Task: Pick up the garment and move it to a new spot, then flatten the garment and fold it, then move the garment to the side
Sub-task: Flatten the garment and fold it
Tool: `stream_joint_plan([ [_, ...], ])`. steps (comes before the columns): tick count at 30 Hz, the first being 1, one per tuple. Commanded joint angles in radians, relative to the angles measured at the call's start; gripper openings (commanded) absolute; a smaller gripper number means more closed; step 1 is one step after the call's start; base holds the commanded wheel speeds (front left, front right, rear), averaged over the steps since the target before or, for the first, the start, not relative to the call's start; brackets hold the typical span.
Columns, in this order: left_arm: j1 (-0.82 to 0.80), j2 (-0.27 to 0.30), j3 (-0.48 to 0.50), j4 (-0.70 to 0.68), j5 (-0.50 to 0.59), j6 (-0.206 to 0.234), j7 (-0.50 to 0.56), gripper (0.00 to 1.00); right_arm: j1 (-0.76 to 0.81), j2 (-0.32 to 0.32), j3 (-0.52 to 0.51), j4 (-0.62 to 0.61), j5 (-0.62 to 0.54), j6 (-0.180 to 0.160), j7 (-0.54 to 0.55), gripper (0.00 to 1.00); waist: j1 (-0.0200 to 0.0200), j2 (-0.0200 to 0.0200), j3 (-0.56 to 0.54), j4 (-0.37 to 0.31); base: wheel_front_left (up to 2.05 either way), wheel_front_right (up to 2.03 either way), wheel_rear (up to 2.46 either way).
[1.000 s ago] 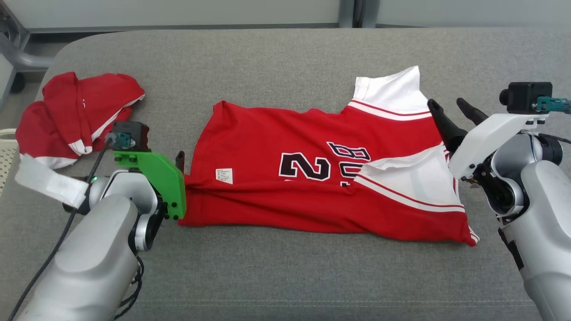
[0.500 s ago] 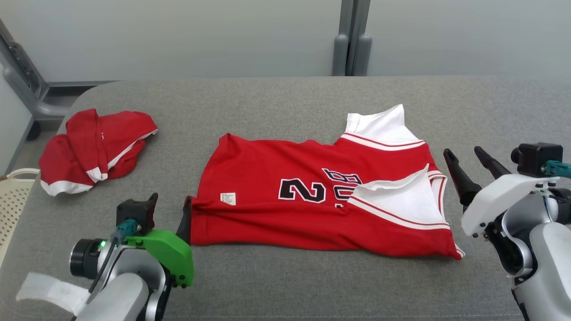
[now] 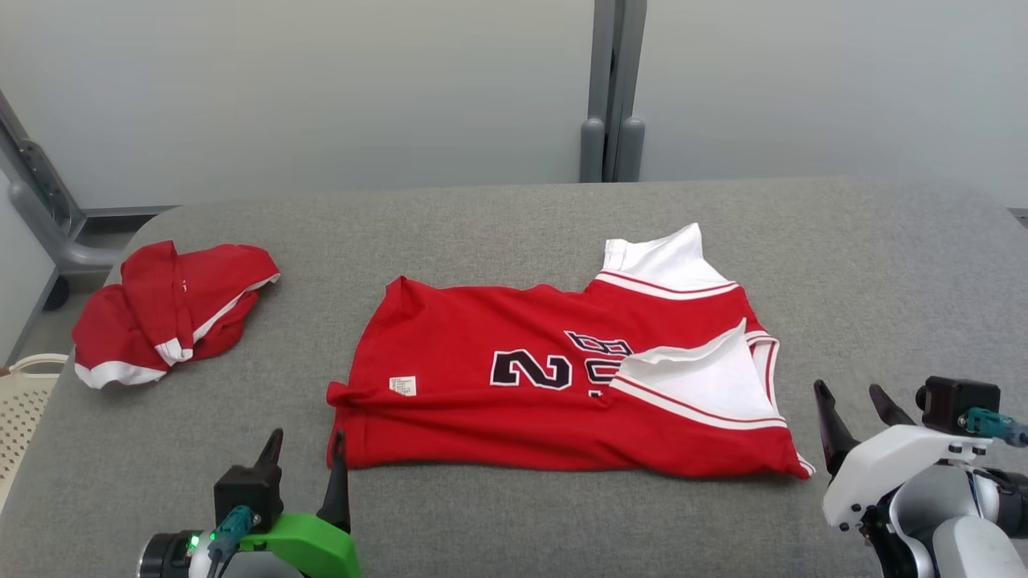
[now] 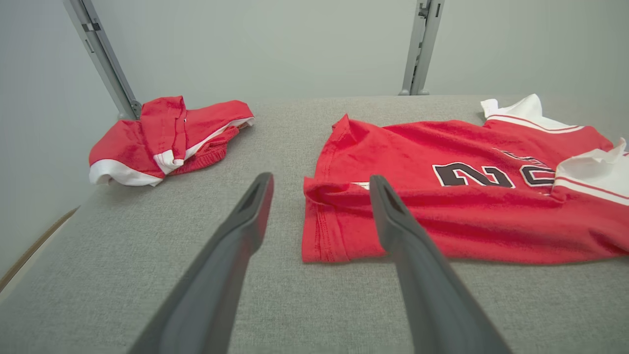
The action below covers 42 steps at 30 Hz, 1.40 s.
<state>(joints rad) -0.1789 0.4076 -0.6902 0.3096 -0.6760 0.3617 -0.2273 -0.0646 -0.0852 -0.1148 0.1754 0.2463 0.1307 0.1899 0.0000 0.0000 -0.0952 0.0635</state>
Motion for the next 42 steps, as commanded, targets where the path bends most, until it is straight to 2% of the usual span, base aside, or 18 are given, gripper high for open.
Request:
stream_joint_plan([
  [1,0.018,-0.003,0.0,0.009,-0.003,0.0,-0.007,1.0,0.017,0.004,-0.009,0.006,-0.016,0.0,-0.007,1.0,0.0,0.0,-0.005,-0.004,0.0,0.0,0.0],
  [10,-0.001,-0.037,-0.045,0.094,-0.002,-0.031,0.027,1.0,0.03,0.031,-0.042,0.068,-0.088,0.0,-0.002,1.0,0.0,0.0,0.002,-0.012,0.0,0.0,0.0],
  [17,-0.062,-0.088,-0.082,0.204,-0.013,-0.064,0.1,1.0,-0.02,0.034,-0.049,0.149,-0.121,0.0,0.029,1.0,0.0,0.0,0.035,-0.013,0.0,0.0,0.0],
  [24,-0.141,-0.133,-0.097,0.303,-0.017,-0.08,0.146,1.0,-0.09,0.034,-0.004,0.232,-0.116,0.0,0.059,1.0,0.0,0.0,0.069,-0.013,0.0,0.0,0.0],
  [32,-0.242,-0.162,-0.11,0.386,-0.018,-0.076,0.237,1.0,-0.156,0.033,0.034,0.286,-0.123,0.0,0.075,1.0,0.0,0.0,0.103,-0.011,0.0,0.0,0.0],
  [42,-0.341,-0.179,-0.134,0.488,-0.006,-0.067,0.339,1.0,-0.212,0.033,0.031,0.31,-0.173,0.0,0.107,1.0,0.0,0.0,0.142,-0.022,0.0,0.0,0.0],
])
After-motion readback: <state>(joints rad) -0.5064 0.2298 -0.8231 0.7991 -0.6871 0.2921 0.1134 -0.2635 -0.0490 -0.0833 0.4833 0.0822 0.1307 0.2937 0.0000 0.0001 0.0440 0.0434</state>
